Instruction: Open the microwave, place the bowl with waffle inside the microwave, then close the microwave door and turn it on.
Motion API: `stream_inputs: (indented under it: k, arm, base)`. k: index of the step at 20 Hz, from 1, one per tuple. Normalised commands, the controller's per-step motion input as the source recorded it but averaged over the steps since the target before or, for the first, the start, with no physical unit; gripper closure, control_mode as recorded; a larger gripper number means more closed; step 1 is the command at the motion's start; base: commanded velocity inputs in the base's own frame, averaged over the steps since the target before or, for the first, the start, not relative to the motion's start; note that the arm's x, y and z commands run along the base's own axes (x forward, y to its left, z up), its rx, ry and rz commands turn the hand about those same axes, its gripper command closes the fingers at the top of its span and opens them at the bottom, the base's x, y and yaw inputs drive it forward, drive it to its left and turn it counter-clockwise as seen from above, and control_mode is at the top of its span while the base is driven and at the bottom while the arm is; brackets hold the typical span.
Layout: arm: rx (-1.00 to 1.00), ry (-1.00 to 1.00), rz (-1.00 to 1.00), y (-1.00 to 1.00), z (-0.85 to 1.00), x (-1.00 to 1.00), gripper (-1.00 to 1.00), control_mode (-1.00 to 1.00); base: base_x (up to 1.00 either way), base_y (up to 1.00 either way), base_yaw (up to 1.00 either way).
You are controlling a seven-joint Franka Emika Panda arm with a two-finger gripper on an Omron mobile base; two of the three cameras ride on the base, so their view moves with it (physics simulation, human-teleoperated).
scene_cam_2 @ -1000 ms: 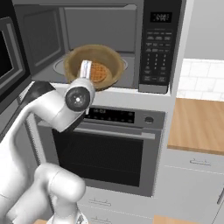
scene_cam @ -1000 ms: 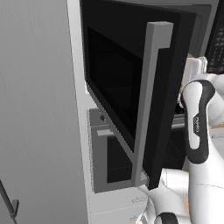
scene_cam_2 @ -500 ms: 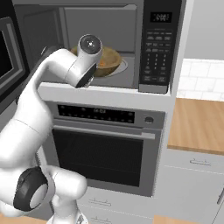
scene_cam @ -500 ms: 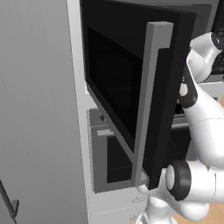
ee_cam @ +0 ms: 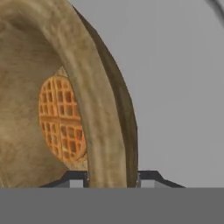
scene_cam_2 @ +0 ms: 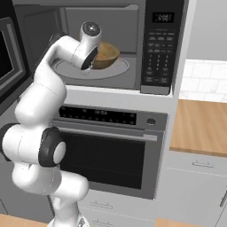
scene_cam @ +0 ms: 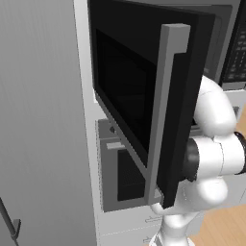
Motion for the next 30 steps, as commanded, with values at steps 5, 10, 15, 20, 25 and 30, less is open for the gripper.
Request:
stream_inputs:
  k: [5, 10, 15, 20, 25, 30]
  arm:
    - [0.00, 0.03, 0.00, 0.28, -0.39, 0.98, 1.00, -1.00]
    - [0.01, 0.04, 0.00, -0.01, -0.08, 0.20, -1.00, -1.00]
    - [0.09, -0.11, 0.00, -0.09, -0.13, -0.27, -1.00, -1.00]
    - [0.03, -0.38, 0.00, 0.00, 0.04, -0.99, -1.00, -1.00]
    - [0.00, -0.06, 0.05, 0.00, 0.03, -1.00, -1.00, -1.00]
    - [0.00, 0.00, 0.05, -0.13, 0.05, -1.00, -1.00, -1.00]
  base:
    - [0.00, 0.00, 0.00]
    - [0.00, 0.00, 0.00]
    - [0.00, 0.00, 0.00]
    - [0.00, 0.00, 0.00]
    - [0.00, 0.00, 0.00]
    - [0.00, 0.00, 0.00]
